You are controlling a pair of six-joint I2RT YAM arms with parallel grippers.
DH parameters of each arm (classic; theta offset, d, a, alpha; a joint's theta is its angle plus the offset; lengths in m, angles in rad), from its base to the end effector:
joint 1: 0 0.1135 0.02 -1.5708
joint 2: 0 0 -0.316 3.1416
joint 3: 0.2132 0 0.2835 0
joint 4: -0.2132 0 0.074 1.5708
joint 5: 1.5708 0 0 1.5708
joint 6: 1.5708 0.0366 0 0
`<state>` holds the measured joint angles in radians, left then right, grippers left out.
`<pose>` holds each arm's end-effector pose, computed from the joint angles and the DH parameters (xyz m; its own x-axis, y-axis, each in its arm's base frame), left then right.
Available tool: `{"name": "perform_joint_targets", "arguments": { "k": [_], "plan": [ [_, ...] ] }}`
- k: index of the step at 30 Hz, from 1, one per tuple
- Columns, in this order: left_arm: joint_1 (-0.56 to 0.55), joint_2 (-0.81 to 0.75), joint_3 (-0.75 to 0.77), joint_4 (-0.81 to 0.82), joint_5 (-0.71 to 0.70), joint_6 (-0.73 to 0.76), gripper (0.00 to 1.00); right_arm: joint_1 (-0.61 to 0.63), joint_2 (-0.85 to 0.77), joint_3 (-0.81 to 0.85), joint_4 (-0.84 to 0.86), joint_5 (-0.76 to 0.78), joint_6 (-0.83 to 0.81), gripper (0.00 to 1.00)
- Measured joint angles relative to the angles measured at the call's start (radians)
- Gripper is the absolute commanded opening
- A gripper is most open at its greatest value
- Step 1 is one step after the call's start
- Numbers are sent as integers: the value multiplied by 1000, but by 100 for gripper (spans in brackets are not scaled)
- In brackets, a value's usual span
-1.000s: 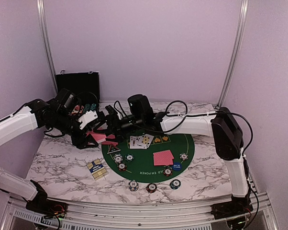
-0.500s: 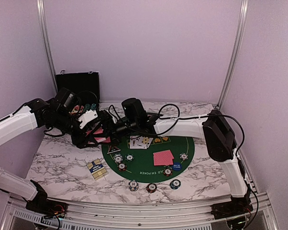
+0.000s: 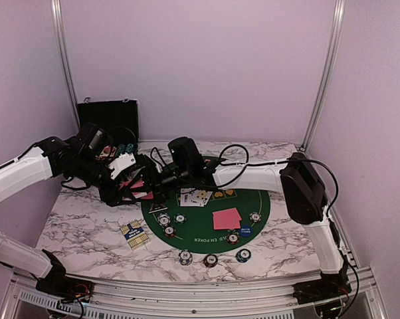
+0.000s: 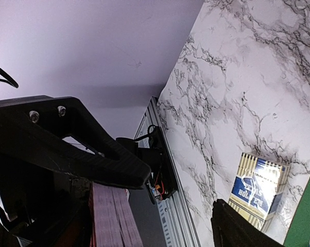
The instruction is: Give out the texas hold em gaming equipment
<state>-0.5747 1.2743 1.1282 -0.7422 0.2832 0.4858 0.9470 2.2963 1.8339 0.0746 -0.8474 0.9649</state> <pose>0.2289 -0.1604 0.3500 -0.2632 0.7046 -0.6590 0.8965 0.4310 0.1028 0.3255 0.4992 0.2429 -0.9006 -0.3199 -0.2942 -0.3552 0.1517 0.9224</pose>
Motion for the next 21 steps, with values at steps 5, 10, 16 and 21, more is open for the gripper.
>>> {"name": "perform_joint_targets", "arguments": {
  "k": [5,10,16,21],
  "plan": [
    [0,0,-4,-4,0,0,0,-7,-16,-26,4,1,0,71],
    [0,0,-11,-4,0,0,0,-18,-49,-72,6,3,-1,65],
    [0,0,-12,-5,-4,0,0,-37,-85,-124,23,1,5,58],
    [0,0,-12,-5,-4,0,0,-42,-98,-142,43,-3,14,54]
  ]
}}
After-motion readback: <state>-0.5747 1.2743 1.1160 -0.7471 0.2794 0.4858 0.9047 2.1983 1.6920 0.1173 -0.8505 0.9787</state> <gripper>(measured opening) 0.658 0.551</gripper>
